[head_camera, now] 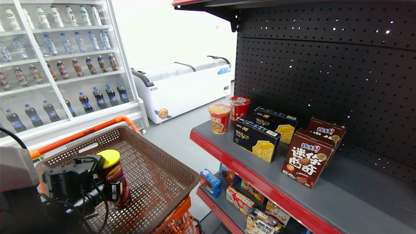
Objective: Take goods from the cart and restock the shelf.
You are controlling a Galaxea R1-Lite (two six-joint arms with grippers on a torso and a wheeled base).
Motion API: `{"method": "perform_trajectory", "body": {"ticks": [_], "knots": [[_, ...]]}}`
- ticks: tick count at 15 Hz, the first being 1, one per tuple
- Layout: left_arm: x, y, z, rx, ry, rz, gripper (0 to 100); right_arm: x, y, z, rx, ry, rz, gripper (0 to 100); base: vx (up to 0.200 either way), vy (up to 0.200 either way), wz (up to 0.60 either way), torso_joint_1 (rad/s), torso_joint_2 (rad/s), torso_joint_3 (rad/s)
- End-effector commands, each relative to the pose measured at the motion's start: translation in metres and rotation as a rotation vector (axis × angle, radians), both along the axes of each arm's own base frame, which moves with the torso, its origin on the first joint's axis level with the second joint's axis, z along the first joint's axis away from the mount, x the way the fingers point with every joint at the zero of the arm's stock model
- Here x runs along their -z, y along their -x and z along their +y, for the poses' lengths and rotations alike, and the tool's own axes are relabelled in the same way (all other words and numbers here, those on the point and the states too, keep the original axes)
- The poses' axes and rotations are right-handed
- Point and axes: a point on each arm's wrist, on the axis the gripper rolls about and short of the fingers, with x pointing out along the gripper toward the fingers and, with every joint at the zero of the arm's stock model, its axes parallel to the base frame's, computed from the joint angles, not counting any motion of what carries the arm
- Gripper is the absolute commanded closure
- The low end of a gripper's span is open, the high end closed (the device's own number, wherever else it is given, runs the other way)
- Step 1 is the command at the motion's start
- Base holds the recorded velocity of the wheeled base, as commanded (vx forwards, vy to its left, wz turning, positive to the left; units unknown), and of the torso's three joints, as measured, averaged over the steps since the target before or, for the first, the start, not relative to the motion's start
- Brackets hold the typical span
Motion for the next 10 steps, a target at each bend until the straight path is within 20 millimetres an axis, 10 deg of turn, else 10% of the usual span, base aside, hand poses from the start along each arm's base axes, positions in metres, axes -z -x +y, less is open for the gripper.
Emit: {"method": "perform_trajectory", "body": {"ticks": [1, 10], "knots": [[-0.035, 0.008, -0.003, 0.016, 0.002, -0.09, 100, 0.0, 0.0, 0.0, 0.0, 0.0, 0.0, 0, 0.0, 0.0, 0.0, 0.0, 0.0, 0.0], [-0.138, 0.105, -0.013, 0.066, 0.026, -0.091, 100, 0.0, 0.0, 0.0, 0.0, 0.0, 0.0, 0, 0.0, 0.0, 0.0, 0.0, 0.0, 0.0]]}}
